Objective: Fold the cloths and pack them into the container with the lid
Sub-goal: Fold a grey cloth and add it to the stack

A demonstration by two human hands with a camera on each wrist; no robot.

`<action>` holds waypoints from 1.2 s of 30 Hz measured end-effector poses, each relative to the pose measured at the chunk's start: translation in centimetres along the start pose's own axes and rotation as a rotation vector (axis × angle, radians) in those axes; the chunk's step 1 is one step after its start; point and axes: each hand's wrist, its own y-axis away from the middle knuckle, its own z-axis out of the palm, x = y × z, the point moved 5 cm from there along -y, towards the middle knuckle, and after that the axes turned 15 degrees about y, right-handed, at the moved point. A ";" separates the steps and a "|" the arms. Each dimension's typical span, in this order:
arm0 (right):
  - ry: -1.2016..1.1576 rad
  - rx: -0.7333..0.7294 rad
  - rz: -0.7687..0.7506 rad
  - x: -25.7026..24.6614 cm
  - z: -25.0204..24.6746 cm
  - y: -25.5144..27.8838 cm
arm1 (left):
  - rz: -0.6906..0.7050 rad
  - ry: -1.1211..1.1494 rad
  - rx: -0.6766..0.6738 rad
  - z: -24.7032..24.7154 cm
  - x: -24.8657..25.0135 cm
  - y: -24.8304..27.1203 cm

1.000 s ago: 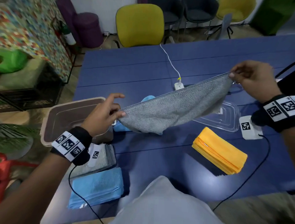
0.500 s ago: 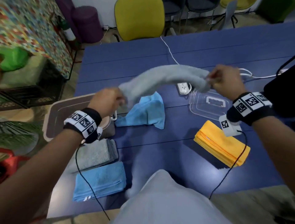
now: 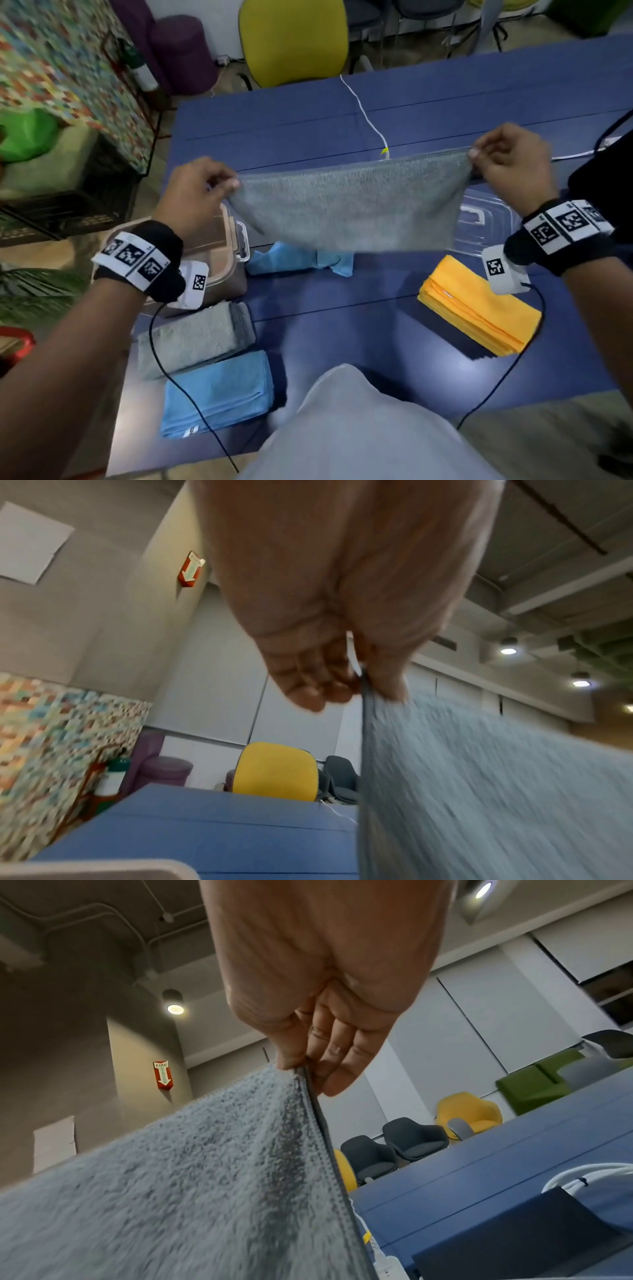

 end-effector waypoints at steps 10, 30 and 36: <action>0.129 0.034 -0.214 0.3 3.0 12.0 | 0.018 -0.087 0.000 4.7 -2.2 7.5; 0.739 -0.724 -0.522 13.7 10.2 29.2 | -0.176 -0.659 -0.990 23.3 -3.0 28.8; 0.556 -0.634 -0.586 5.2 16.6 23.9 | -0.347 -0.348 -0.597 22.2 -3.4 22.8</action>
